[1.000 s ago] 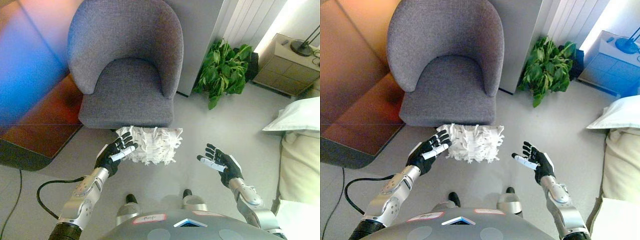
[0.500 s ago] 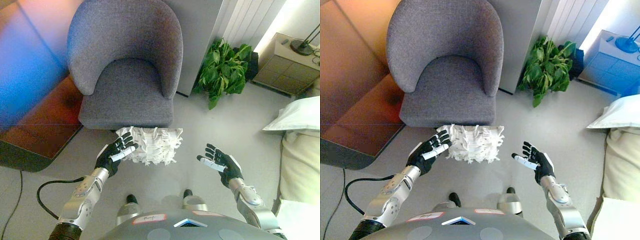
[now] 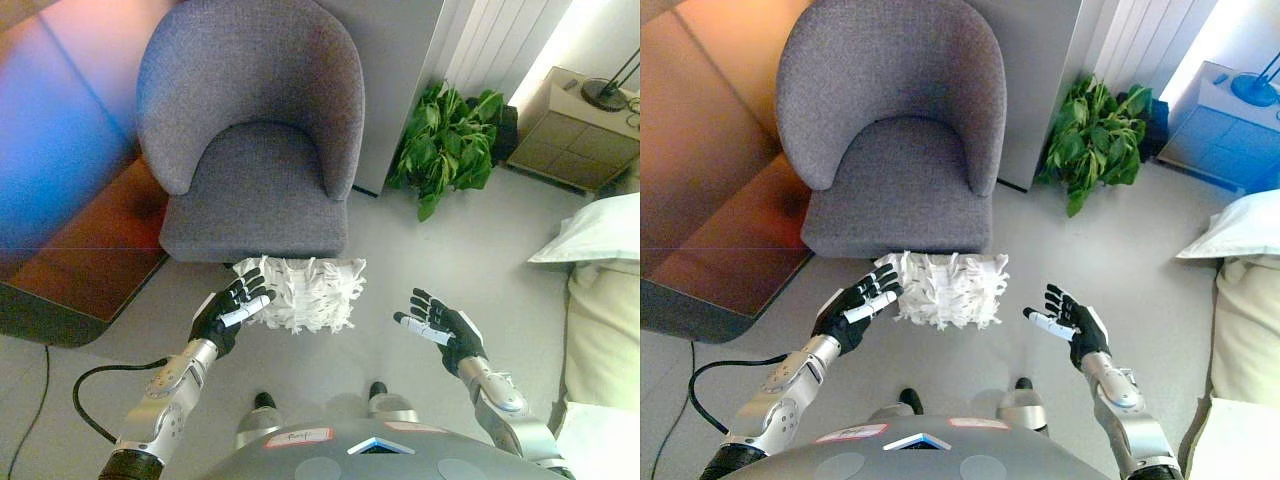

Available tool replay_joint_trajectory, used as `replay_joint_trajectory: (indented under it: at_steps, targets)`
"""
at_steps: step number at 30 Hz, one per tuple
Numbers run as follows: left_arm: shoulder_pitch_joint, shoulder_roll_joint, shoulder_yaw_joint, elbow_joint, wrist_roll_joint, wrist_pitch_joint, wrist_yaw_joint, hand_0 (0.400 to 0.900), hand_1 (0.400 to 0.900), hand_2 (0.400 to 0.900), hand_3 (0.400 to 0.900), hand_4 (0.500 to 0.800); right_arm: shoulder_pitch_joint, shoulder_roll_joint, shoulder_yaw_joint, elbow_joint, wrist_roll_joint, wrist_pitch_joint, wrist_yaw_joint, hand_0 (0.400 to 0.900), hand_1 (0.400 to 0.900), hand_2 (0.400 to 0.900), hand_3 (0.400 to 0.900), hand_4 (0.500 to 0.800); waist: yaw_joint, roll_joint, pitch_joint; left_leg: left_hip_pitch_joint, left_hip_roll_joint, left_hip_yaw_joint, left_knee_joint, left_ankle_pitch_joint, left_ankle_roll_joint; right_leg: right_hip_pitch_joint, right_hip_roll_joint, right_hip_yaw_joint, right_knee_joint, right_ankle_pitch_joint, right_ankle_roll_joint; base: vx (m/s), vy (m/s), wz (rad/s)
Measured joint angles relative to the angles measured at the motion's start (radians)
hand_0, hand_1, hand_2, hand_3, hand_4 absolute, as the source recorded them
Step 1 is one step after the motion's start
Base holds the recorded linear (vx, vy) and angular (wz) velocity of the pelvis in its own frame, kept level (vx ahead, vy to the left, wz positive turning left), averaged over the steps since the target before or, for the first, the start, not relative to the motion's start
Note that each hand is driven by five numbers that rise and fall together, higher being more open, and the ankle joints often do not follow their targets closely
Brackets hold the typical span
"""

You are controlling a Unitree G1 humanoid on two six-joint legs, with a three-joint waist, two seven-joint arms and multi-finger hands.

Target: Pick up the pillow and put it on the sofa.

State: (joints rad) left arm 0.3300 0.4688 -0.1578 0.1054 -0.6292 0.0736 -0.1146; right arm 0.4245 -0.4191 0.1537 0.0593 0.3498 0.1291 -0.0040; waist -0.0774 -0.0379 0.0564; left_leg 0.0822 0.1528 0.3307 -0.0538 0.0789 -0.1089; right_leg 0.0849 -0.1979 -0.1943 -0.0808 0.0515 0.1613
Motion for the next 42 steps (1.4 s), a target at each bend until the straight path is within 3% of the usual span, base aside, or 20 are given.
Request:
replay_joint_trajectory:
  at_steps: [2, 4, 6, 8, 11, 15, 16, 17, 19, 20, 21, 23, 28, 29, 30, 32, 35, 39, 40, 42]
  targets:
    - [0.003, 0.0, 0.017, 0.002, -0.006, 0.0, 0.008, 0.9, 0.9, 0.9, 0.9, 0.8, -0.013, -0.002, 0.001, 0.001, 0.0, 0.0, 0.013, 0.9, 0.9, 0.9, 0.9, 0.8, 0.013, -0.012, 0.011, -0.038, 0.024, -0.048, 0.077, 0.0, -0.011, -0.012, 0.015, 0.003, 0.017, -0.007, -0.023, -0.01, -0.133, -0.21]
    - [0.003, -0.001, 0.039, 0.007, -0.012, -0.007, 0.011, 0.9, 0.9, 0.9, 0.9, 0.8, -0.043, -0.008, 0.001, 0.01, 0.001, -0.001, 0.02, 0.9, 0.9, 0.9, 0.9, 0.8, 0.044, -0.045, 0.042, -0.125, 0.045, -0.127, 0.255, 0.034, -0.055, -0.059, 0.011, 0.037, 0.088, -0.025, -0.055, 0.06, -0.077, -0.2]
    - [0.011, -0.008, 0.045, 0.017, -0.017, -0.013, 0.013, 0.9, 0.9, 0.9, 0.9, 0.8, -0.059, -0.03, -0.003, 0.014, 0.001, -0.009, 0.032, 0.9, 0.9, 0.9, 0.9, 0.8, 0.062, -0.066, 0.065, -0.178, 0.05, -0.193, 0.355, 0.126, -0.066, -0.068, 0.006, 0.053, 0.101, -0.028, -0.08, 0.11, -0.023, -0.16]
    - [0.019, -0.02, 0.045, 0.017, -0.021, -0.013, 0.004, 0.9, 0.9, 0.9, 0.9, 0.8, -0.056, -0.042, -0.008, 0.016, 0.001, -0.012, 0.034, 0.9, 0.9, 0.9, 0.9, 0.8, 0.071, -0.082, 0.078, -0.212, 0.045, -0.215, 0.387, 0.208, -0.042, -0.059, -0.006, 0.035, 0.073, -0.018, -0.1, 0.19, 0.082, -0.06]
    - [0.031, -0.051, 0.044, 0.017, -0.03, -0.01, -0.025, 0.9, 0.9, 0.9, 0.9, 0.8, -0.035, -0.046, -0.024, 0.015, 0.001, -0.012, 0.034, 0.9, 0.9, 0.9, 0.9, 0.8, 0.078, -0.063, 0.087, -0.199, 0.042, -0.162, 0.409, 0.119, -0.011, -0.033, -0.011, 0.001, 0.03, -0.012, -0.109, 0.21, 0.133, -0.07]
    - [0.025, -0.092, 0.043, 0.014, -0.044, -0.016, -0.048, 0.9, 0.9, 0.9, 0.9, 0.8, 0.026, -0.057, -0.043, 0.01, 0.0, -0.011, 0.033, 0.9, 0.9, 0.9, 0.9, 0.8, 0.056, 0.003, 0.104, -0.121, 0.014, -0.13, 0.174, 0.044, -0.01, -0.056, 0.014, -0.01, 0.045, -0.003, -0.102, 0.32, 0.151, -0.38]
    - [0.027, -0.107, 0.042, 0.015, -0.044, -0.021, -0.049, 0.9, 0.9, 0.9, 0.9, 0.8, 0.031, -0.073, -0.042, 0.009, 0.0, -0.012, 0.034, 0.9, 0.9, 0.9, 0.9, 0.8, 0.059, 0.035, 0.102, -0.093, 0.013, -0.137, 0.109, -0.012, -0.008, -0.073, 0.034, 0.009, 0.036, 0.0, -0.086, 0.36, 0.114, -0.45]
    - [0.036, -0.134, 0.043, 0.014, -0.045, -0.031, -0.051, 0.9, 0.9, 0.9, 0.9, 0.8, 0.032, -0.103, -0.041, 0.008, -0.002, -0.018, 0.036, 0.9, 0.9, 0.9, 0.9, 0.8, 0.09, 0.11, 0.106, -0.088, 0.058, -0.149, 0.051, -0.031, -0.016, -0.093, 0.096, 0.032, 0.093, -0.002, -0.077, 0.33, 0.102, -0.34]
    - [0.037, -0.114, 0.052, 0.017, -0.045, -0.046, -0.047, 0.9, 0.9, 0.9, 0.9, 0.8, 0.038, -0.082, -0.03, 0.011, -0.003, -0.017, 0.045, 0.9, 0.9, 0.9, 0.9, 0.8, 0.13, 0.091, 0.126, -0.068, 0.054, -0.099, 0.055, -0.021, -0.017, -0.154, 0.112, 0.04, 0.422, -0.194, -0.09, 0.34, 0.121, -0.19]
    - [0.043, -0.096, 0.053, 0.011, -0.045, -0.066, -0.047, 0.9, 0.9, 0.9, 0.9, 0.8, 0.053, -0.075, -0.028, 0.001, -0.003, -0.024, 0.054, 0.9, 0.9, 0.9, 0.9, 0.8, 0.137, 0.06, 0.14, -0.057, 0.034, -0.081, 0.079, -0.025, -0.016, -0.097, 0.096, 0.024, 0.398, -0.253, -0.113, 0.33, 0.121, -0.11]
    - [0.04, -0.094, 0.061, 0.025, -0.046, -0.077, -0.047, 0.9, 0.9, 0.9, 0.9, 0.8, 0.042, -0.073, -0.025, 0.006, -0.003, -0.028, 0.054, 0.9, 0.9, 0.9, 0.9, 0.8, 0.137, 0.051, 0.167, -0.069, 0.032, -0.072, 0.132, -0.042, -0.017, -0.046, 0.087, 0.013, 0.331, -0.265, -0.129, 0.3, 0.1, -0.12]
    - [0.041, -0.094, 0.06, 0.039, -0.046, -0.077, -0.047, 0.9, 0.9, 0.9, 0.9, 0.8, 0.031, -0.063, -0.024, 0.015, -0.003, -0.028, 0.054, 0.9, 0.9, 0.9, 0.9, 0.8, 0.135, 0.022, 0.186, -0.135, 0.035, -0.054, 0.258, -0.061, -0.02, 0.026, 0.074, 0.015, 0.232, -0.231, -0.13, 0.39, 0.122, -0.12]
    - [0.04, -0.093, 0.056, 0.032, -0.046, -0.077, -0.071, 0.9, 0.9, 0.9, 0.9, 0.8, 0.017, -0.067, -0.075, -0.002, -0.002, -0.028, 0.065, 0.9, 0.9, 0.9, 0.9, 0.8, 0.141, 0.026, 0.172, -0.223, 0.058, -0.063, 0.137, -0.037, 0.011, 0.135, 0.06, 0.05, 0.122, -0.226, -0.072, 0.37, 0.111, -0.02]
    - [0.041, -0.091, 0.055, 0.035, -0.045, -0.076, -0.071, 0.9, 0.9, 0.9, 0.9, 0.8, 0.015, -0.068, -0.075, 0.0, -0.002, -0.027, 0.067, 0.9, 0.9, 0.9, 0.9, 0.8, 0.144, 0.032, 0.165, -0.214, 0.052, -0.063, 0.134, 0.029, 0.03, 0.138, 0.045, 0.05, 0.131, -0.235, -0.043, 0.36, 0.189, -0.17]
    - [0.038, -0.08, 0.057, 0.038, -0.045, -0.074, -0.07, 0.9, 0.9, 0.9, 0.9, 0.8, 0.004, -0.059, -0.068, 0.002, -0.001, -0.025, 0.072, 0.9, 0.9, 0.9, 0.9, 0.8, 0.157, 0.006, 0.157, -0.199, 0.033, -0.049, 0.144, 0.041, 0.031, 0.139, 0.011, 0.04, 0.147, -0.244, -0.028, 0.34, 0.197, -0.14]
    - [0.029, -0.024, 0.061, 0.034, -0.045, -0.073, -0.075, 0.9, 0.9, 0.9, 0.9, 0.8, 0.0, -0.028, -0.04, -0.024, -0.001, -0.025, 0.075, 0.9, 0.9, 0.9, 0.9, 0.8, 0.165, -0.056, 0.133, -0.2, -0.011, -0.02, 0.176, 0.012, 0.048, 0.133, -0.047, -0.016, 0.164, -0.237, -0.024, 0.3, 0.194, -0.05]
    - [-0.026, 0.021, 0.075, 0.025, -0.045, -0.071, -0.076, 0.9, 0.9, 0.9, 0.9, 0.8, -0.007, 0.02, -0.038, -0.062, 0.0, -0.026, 0.075, 0.9, 0.9, 0.9, 0.9, 0.8, 0.162, -0.073, 0.123, -0.191, -0.035, -0.017, 0.189, -0.018, 0.069, 0.13, -0.071, -0.037, 0.178, -0.18, 0.006, 0.27, 0.22, -0.01]
    - [-0.056, 0.021, 0.068, 0.013, -0.045, -0.072, -0.081, 0.9, 0.9, 0.9, 0.9, 0.8, -0.014, 0.03, -0.032, -0.061, -0.014, -0.021, 0.06, 0.9, 0.9, 0.9, 0.9, 0.8, 0.153, -0.045, 0.111, -0.128, -0.068, -0.006, 0.141, -0.054, 0.081, 0.04, -0.111, -0.03, 0.399, -0.144, 0.045, 0.29, 0.266, 0.13]
    - [-0.047, 0.021, 0.06, 0.014, -0.045, -0.072, -0.081, 0.9, 0.9, 0.9, 0.9, 0.8, -0.02, 0.026, -0.027, -0.059, -0.025, -0.02, 0.052, 0.9, 0.9, 0.9, 0.9, 0.8, 0.142, -0.037, 0.111, -0.126, -0.074, -0.026, 0.139, -0.062, 0.094, -0.016, -0.138, -0.028, 0.53, -0.131, 0.036, 0.2, 0.08, 0.12]
    - [-0.026, 0.017, 0.05, 0.013, -0.044, -0.061, -0.08, 0.9, 0.9, 0.9, 0.9, 0.8, -0.008, 0.015, -0.005, -0.059, -0.036, -0.02, 0.039, 0.9, 0.9, 0.9, 0.9, 0.8, 0.11, -0.009, 0.1, -0.075, -0.079, -0.034, 0.082, -0.064, 0.119, -0.087, -0.153, -0.018, 0.659, -0.029, 0.016, 0.15, -0.049, 0.19]
